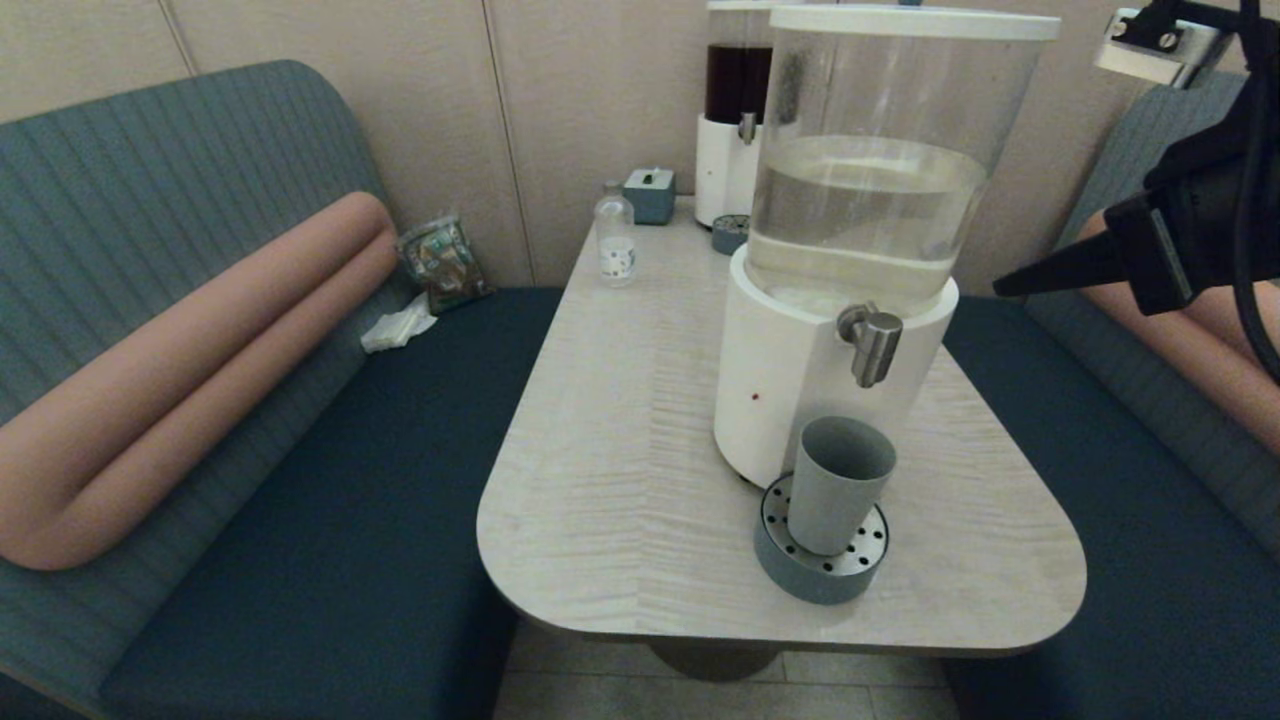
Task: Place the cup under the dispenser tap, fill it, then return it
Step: Turn on the faucet
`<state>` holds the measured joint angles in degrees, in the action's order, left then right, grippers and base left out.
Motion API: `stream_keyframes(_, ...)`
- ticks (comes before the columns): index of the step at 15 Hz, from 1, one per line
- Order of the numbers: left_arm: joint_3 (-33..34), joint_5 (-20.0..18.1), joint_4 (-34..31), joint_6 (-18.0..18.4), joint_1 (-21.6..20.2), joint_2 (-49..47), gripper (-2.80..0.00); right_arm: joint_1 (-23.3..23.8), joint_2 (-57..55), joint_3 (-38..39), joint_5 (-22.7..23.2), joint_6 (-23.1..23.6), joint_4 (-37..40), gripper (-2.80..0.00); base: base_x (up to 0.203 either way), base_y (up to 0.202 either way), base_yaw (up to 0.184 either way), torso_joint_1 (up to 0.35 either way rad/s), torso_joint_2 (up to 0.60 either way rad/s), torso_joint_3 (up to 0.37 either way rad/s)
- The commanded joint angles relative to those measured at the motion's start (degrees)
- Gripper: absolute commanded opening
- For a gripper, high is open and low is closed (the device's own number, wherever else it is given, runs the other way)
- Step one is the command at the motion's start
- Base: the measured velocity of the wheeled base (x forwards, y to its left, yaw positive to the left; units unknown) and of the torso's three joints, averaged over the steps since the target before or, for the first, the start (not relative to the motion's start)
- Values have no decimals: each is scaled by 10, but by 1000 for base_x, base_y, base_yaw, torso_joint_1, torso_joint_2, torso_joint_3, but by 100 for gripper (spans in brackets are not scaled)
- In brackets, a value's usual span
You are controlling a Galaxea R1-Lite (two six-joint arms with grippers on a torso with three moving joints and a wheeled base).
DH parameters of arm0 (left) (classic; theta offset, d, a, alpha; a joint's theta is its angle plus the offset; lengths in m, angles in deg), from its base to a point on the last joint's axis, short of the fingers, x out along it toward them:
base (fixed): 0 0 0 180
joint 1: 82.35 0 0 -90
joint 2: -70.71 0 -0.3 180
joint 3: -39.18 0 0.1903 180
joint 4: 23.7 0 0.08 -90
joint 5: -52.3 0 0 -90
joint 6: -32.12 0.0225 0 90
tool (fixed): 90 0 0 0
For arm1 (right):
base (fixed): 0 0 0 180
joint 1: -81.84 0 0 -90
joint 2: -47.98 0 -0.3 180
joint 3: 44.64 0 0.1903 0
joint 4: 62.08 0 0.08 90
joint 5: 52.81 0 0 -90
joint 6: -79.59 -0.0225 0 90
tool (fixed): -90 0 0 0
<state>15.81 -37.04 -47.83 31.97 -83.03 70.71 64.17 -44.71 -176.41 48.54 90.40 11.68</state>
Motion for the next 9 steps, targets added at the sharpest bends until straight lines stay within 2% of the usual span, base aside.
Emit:
stream_keyframes(1,1,0,0,0,0,-2,-280,-5,-25,-4,1,1,-2,-280,0,0,0,0,0,0)
stream_keyframes(5,1,0,0,0,0,-2,-280,-17,-59,-14,-2,-1,-36,-280,0,0,0,0,0,0)
stream_keyframes(9,1,0,0,0,0,-2,-280,-33,-79,-22,-5,0,-39,-280,0,0,0,0,0,0)
